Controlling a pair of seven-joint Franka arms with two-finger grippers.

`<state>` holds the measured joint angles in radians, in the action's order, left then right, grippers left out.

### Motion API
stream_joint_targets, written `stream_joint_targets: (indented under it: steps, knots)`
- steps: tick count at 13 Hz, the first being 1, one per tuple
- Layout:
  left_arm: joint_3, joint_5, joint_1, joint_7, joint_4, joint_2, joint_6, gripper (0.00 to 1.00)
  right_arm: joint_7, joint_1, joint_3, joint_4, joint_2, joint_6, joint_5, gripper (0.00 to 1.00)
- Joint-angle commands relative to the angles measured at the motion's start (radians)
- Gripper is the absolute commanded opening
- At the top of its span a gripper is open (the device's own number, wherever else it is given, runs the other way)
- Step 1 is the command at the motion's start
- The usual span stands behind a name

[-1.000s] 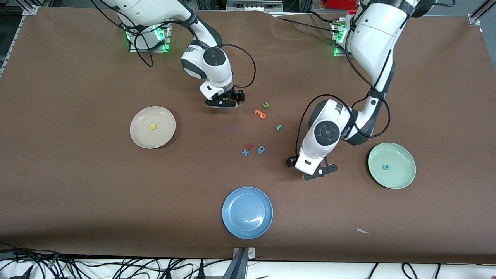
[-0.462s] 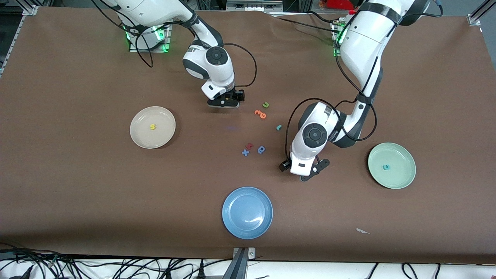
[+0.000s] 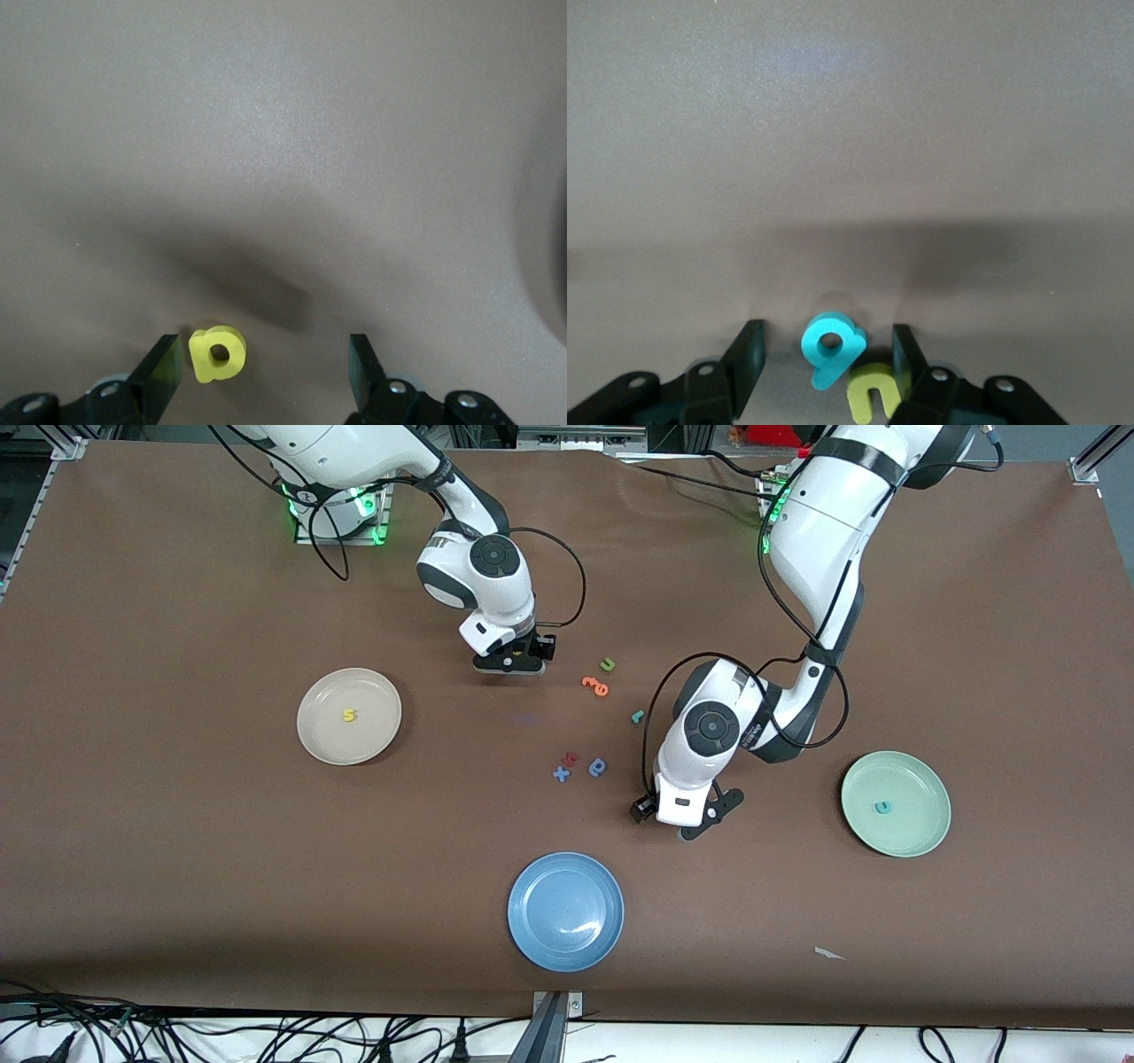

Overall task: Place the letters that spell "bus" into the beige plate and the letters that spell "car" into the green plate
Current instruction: 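Grasp the teal g with the right gripper while the left gripper grasps yellow a, then drop the g on the white plate while the left gripper drops a on green plate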

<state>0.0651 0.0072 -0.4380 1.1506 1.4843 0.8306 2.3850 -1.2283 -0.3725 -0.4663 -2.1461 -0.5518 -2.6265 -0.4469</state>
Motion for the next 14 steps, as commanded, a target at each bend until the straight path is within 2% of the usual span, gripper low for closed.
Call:
stream_joint_targets:
  steps: [1,4,6,9,12,14]
  knots:
    - [-0.013,-0.020,-0.013,-0.017,0.002,0.010,0.010,0.82,-0.030,-0.014,0.011,0.014,-0.016,-0.013,-0.029,0.57]
    - [-0.013,-0.015,-0.018,-0.032,0.037,0.007,0.003,0.81,-0.030,-0.023,0.009,0.006,-0.016,-0.013,-0.029,0.48]
    - [-0.013,-0.015,-0.018,-0.034,0.042,0.005,0.003,0.76,-0.030,-0.023,0.009,0.003,-0.014,-0.012,-0.036,0.40]
    - [-0.013,-0.018,-0.016,-0.034,0.040,0.004,0.002,0.59,-0.030,-0.023,0.009,-0.001,-0.014,-0.012,-0.038,0.20]
    - [-0.013,-0.010,-0.008,-0.048,0.034,0.004,0.002,0.54,-0.022,-0.023,0.009,0.000,-0.008,-0.004,-0.038,0.00]
    - [-0.013,-0.010,-0.008,-0.080,0.034,0.004,-0.003,0.50,-0.007,-0.022,0.011,0.000,0.013,-0.001,-0.036,0.00]
